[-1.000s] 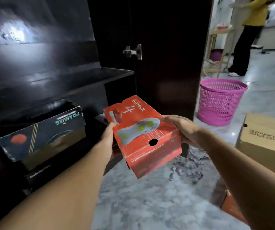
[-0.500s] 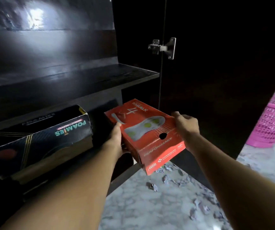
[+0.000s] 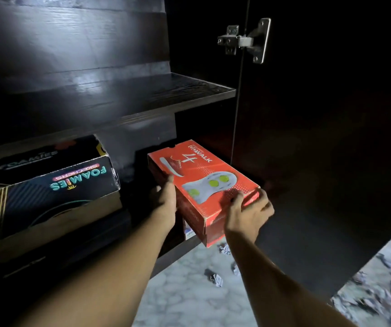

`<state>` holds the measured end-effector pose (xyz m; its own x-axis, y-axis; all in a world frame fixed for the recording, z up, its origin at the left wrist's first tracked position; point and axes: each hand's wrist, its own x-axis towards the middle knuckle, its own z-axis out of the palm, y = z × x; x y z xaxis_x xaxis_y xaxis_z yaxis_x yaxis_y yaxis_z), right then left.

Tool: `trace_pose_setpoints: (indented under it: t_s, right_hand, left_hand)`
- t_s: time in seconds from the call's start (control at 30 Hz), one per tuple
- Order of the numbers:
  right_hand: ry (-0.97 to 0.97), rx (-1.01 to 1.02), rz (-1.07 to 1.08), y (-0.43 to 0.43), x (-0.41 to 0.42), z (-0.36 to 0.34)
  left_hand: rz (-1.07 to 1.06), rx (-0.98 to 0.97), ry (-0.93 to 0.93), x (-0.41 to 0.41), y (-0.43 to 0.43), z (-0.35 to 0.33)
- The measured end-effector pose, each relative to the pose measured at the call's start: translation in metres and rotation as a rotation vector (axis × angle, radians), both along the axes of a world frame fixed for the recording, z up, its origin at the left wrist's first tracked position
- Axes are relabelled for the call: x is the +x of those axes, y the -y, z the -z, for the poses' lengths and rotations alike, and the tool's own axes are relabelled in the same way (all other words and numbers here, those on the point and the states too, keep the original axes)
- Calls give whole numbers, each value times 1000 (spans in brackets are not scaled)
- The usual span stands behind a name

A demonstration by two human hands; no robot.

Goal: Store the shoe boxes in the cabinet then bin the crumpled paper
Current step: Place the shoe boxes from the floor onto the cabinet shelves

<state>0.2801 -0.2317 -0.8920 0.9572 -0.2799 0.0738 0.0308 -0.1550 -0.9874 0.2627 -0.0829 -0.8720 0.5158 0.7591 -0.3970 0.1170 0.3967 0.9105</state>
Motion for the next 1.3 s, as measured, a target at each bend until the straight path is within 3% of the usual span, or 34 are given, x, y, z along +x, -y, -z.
trace_pose_setpoints:
  t_s: [0.1,0.23,0.33,0.43,0.57,0.7,0.87,1.07,1.17,1.23,1.3]
  right_hand:
    - [-98,36,21,-6,-5,6]
    - [-119,64,-51,-19,3,1]
    - [-150,91,-167,-33,14,4]
    - [-172,97,-323,-45,26,5]
    - [-193,135,-495,-56,35,4]
    - [-208,145,-506,-60,60,33]
    - [-198,52,-563,-34,43,-4]
    - [-161,-102,-522,-3,18,-18]
    - [-96,-280,-518,35,-4,-38]
    - [-25,-470,-513,71,-19,-52]
    - [12,-615,-457,113,-36,-62]
  left_hand:
    - [-11,230,75,-31,24,5]
    - [282,503,160,-50,44,21]
    - [242,523,34,-32,22,15]
    - [346,598,-113,-15,-2,5]
    - [369,595,-161,-7,-21,-6]
    - [392,596,-94,-22,-14,8]
    - [431,690,-162,-29,-16,10]
    - [307,510,-119,-24,15,-15]
    - [249,377,-38,-21,47,-30]
    - [352,297,-11,-24,74,-37]
    - [394,359,-85,-28,106,-34]
